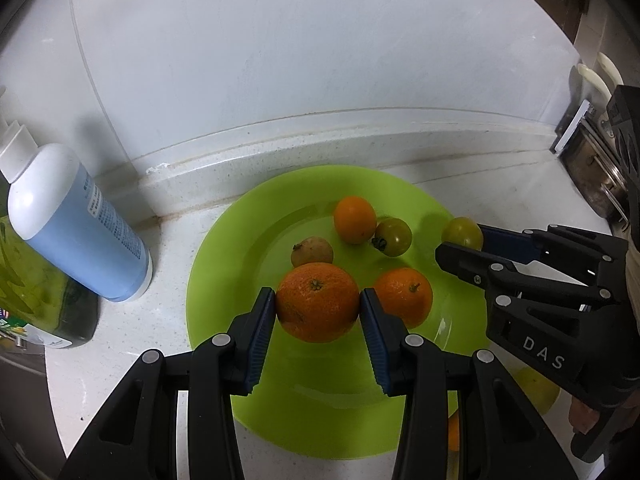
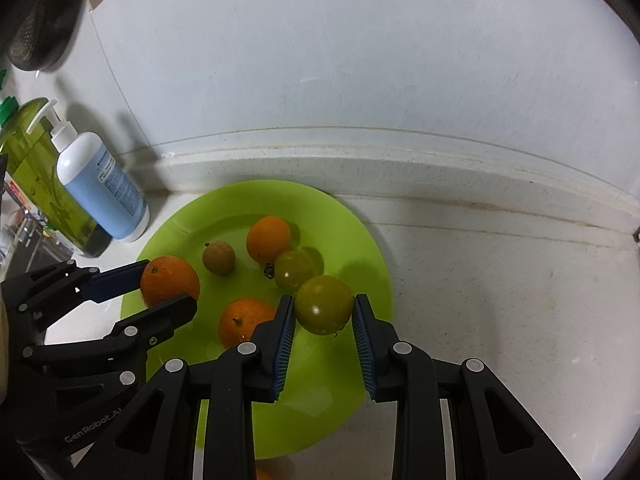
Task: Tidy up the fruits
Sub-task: 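Carry both fruits onto the green plate and open both tools, then lift both open tools away from the green plate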
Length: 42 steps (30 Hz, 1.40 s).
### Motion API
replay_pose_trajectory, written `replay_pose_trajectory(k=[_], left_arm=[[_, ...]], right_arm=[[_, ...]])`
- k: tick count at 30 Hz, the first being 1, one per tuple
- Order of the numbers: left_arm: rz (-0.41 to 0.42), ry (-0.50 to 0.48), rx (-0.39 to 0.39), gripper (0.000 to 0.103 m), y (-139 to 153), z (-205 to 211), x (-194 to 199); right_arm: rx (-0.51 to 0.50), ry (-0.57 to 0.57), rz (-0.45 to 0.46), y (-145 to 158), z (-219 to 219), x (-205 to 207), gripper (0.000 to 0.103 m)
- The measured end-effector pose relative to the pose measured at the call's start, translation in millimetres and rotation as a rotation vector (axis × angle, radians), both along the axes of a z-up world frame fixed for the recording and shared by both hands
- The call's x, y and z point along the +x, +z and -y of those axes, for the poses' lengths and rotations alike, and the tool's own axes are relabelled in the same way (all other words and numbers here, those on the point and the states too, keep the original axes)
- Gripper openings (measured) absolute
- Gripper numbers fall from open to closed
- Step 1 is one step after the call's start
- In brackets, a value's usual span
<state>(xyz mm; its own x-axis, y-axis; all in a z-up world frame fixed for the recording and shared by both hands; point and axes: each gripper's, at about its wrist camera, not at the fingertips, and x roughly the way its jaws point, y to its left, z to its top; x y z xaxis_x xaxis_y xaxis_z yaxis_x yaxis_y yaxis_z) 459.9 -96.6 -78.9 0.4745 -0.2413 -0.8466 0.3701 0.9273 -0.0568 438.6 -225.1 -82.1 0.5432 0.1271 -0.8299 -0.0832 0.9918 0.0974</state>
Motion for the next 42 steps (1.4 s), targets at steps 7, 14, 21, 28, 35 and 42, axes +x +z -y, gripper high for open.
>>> replay_pose_trajectory(k=[7, 14, 21, 28, 35, 42], left_arm=[[-0.024, 0.011, 0.003, 0.043, -5, 1, 4], [-0.009, 0.019, -0.006, 0.043, 1, -4, 0], [0.055, 0.023, -0.025, 0.044, 27, -11, -19], [0.13, 0.066, -0.065, 0.055, 63, -31, -53], [0.219, 0.092, -0.046, 0.059, 90, -50, -96], [0.263, 0.112, -0.053, 0.064, 103, -66, -131]], right_arm=[[0.011, 0.002, -0.002, -3, 0, 0, 0.031], [0.014, -0.003, 0.023, 4, -2, -6, 0.032], [0.015, -0.004, 0.056, 18, -5, -23, 0.032], [0.001, -0.008, 0.162, 52, -17, -60, 0.043], [-0.011, -0.027, 0.25, 82, -28, -99, 0.052], [-0.017, -0.023, 0.289, 96, -41, -136, 0.056]])
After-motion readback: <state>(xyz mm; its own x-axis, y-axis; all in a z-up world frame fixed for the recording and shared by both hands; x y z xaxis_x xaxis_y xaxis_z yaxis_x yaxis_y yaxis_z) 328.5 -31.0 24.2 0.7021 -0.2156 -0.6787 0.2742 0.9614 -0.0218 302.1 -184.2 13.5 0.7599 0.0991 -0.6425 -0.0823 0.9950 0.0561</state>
